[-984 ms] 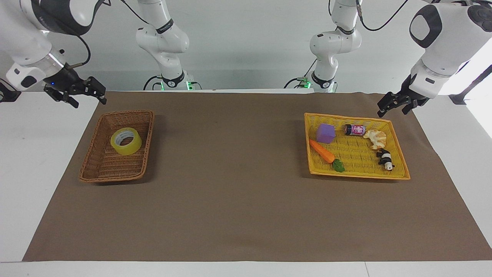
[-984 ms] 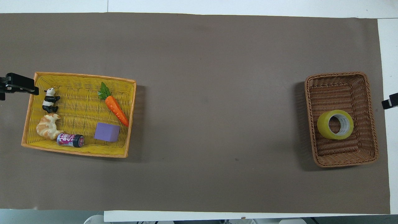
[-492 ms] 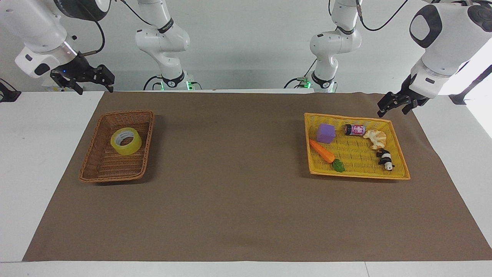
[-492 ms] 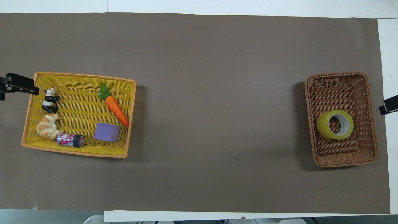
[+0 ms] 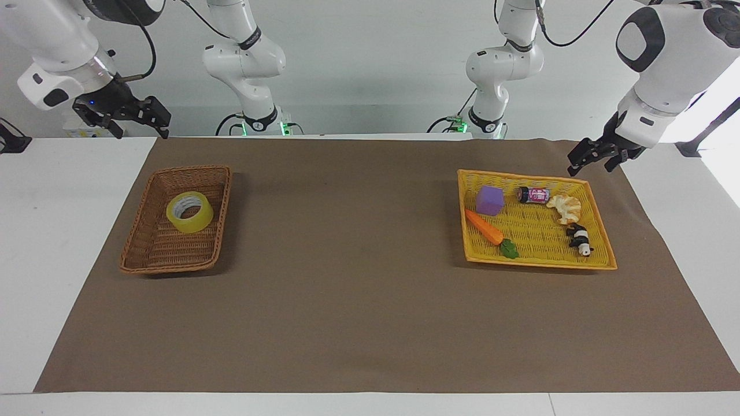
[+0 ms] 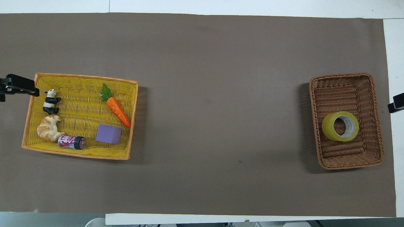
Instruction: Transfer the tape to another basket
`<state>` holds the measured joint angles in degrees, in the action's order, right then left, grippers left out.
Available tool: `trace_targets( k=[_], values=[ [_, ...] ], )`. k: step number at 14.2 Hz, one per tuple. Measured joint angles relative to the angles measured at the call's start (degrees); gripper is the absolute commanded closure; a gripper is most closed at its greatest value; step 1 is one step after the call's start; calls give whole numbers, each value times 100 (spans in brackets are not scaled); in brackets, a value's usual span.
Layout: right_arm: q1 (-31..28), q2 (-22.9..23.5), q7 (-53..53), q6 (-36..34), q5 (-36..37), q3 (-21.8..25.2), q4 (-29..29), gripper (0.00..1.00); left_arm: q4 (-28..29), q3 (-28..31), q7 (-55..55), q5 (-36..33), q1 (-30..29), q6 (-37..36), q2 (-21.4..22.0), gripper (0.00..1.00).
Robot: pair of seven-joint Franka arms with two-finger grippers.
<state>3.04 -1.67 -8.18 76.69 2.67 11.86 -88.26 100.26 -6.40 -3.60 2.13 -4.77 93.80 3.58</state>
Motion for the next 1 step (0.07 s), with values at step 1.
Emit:
trace_targets(
  k=[1],
  values=[
    [22, 0, 3, 0, 0, 1, 0, 0, 0, 0, 0, 0, 0, 0, 0, 0]
  ],
)
